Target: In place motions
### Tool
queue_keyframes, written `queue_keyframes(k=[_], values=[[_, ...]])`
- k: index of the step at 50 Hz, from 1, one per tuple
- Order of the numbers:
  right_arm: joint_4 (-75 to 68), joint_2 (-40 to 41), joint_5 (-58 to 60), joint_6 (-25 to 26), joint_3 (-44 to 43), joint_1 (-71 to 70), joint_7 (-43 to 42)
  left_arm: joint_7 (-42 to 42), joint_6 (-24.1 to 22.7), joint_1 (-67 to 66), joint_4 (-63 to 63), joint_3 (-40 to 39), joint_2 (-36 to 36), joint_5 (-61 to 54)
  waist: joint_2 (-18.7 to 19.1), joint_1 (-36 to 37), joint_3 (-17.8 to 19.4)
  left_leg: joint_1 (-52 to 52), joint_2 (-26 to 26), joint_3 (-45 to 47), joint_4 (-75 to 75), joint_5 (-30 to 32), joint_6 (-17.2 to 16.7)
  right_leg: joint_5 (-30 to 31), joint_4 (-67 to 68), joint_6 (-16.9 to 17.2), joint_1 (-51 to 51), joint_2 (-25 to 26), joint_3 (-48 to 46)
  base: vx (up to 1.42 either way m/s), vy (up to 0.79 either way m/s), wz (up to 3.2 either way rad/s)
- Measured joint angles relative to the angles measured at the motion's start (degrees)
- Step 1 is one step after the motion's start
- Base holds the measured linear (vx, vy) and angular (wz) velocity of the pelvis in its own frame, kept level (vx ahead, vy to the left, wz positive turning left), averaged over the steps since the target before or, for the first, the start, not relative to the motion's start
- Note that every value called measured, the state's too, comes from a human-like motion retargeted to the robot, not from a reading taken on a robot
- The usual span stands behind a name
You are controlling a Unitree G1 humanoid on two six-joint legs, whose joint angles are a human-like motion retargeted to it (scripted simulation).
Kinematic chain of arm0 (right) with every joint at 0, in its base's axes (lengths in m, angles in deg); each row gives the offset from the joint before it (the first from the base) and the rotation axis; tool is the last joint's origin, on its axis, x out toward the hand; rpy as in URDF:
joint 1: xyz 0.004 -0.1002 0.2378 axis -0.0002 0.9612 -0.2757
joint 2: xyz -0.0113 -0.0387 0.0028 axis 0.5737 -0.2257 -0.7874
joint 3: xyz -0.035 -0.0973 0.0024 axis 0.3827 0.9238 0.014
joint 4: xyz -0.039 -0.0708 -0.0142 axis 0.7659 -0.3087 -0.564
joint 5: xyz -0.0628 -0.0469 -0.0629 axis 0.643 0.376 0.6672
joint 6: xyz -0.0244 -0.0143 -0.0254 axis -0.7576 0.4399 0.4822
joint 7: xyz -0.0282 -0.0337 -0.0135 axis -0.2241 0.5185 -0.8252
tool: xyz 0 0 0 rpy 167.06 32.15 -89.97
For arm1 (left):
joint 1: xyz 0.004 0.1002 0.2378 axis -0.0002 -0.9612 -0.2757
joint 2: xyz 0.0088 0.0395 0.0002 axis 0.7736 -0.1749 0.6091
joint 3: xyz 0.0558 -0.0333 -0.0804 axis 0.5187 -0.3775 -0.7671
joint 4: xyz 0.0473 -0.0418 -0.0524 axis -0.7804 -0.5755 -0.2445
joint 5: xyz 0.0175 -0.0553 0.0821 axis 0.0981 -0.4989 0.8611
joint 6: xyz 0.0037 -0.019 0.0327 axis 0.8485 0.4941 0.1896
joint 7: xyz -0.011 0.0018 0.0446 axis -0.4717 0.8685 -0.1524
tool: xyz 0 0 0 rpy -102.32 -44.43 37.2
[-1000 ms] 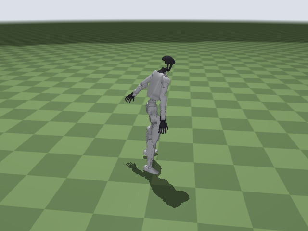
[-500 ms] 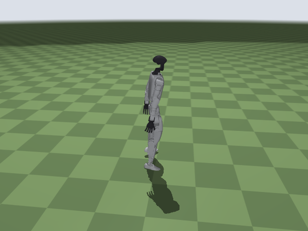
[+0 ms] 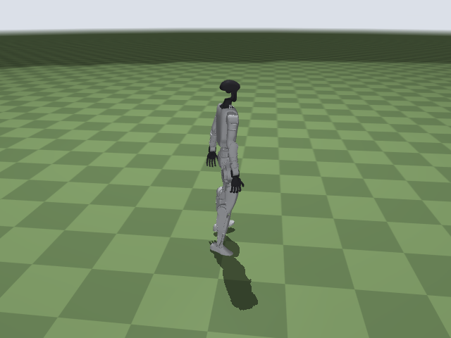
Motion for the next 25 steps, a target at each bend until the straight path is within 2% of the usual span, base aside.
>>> queue_keyframes(k=[4, 8, 10, 12, 15, 22, 25], values=[[2.14, -0.40, 0.44, -0.52, 1.99, -0.69, 1.13, -0.01, -0.77, 0.53, 1.60, 0.23, 0.43, 0.25, -0.20, 2.80, 1.43, 1.65, -2.06, 2.07, -1.86, -2.22, 0.92, 2.73, 2.58, -1.17, -2.06, -1.52, 1.29, 0.13, 0.37, -0.70], [4.40, -0.98, 3.62, -1.49, 6.17, -2.09, 0.57, -0.89, -0.77, 1.88, 0.09, 0.22, 0.24, 1.07, 0.57, 1.66, 2.15, 1.64, -2.03, 4.32, -3.26, -3.41, 2.21, 6.86, 6.70, -2.40, -5.85, -2.42, 1.52, 0.01, 0.29, -0.49], [5.20, -1.16, 5.14, -1.96, 8.23, -2.52, -0.48, -1.33, -0.47, 2.65, -1.11, 0.95, 0.43, 2.12, 1.13, 0.84, 2.18, 1.12, -1.19, 5.58, -3.55, -3.67, 2.74, 8.33, 9.36, -4.77, -8.29, -2.07, 1.69, -0.03, 0.21, -0.33], [5.53, -1.20, 5.91, -2.47, 9.72, -2.66, -1.51, -1.45, -0.07, 3.55, -1.81, 2.47, 0.85, 3.35, 1.60, -0.33, 2.76, 0.79, -0.42, 6.01, -3.54, -3.73, 3.33, 6.91, 11.31, -6.11, -9.03, -1.01, 0.29, -0.07, 0.10, -0.04], [5.12, -1.20, 6.40, -3.17, 10.90, -2.44, -2.23, -2.21, 0.18, 5.11, -1.50, 5.80, 1.95, 4.48, 1.23, -2.42, 3.57, 0.34, -0.43, 5.44, -3.46, -3.78, 4.00, 4.35, 12.75, -2.47, -8.28, 0.14, -3.30, -0.07, 0.07, 0.26], [-1.22, -1.31, 7.10, -2.98, 10.27, -0.11, -1.17, -2.89, 0.10, 6.94, 2.08, 7.62, 1.72, 4.72, -0.88, -1.95, 3.11, -0.27, -2.27, 4.83, -3.74, -4.06, 4.78, 0.49, 13.85, 3.30, -7.66, 4.78, 3.42, 0.04, 0.05, 0.09], [-4.46, -1.31, 7.63, -1.82, 9.64, 0.23, 0.01, -3.42, -0.05, 7.64, 2.17, 6.97, 0.57, 3.26, -1.75, -2.35, 2.81, -0.47, -3.35, 4.20, -3.85, -4.01, 5.06, -0.93, 12.14, 4.60, -6.33, 6.42, 6.52, 0.01, 0.00, 0.06]])
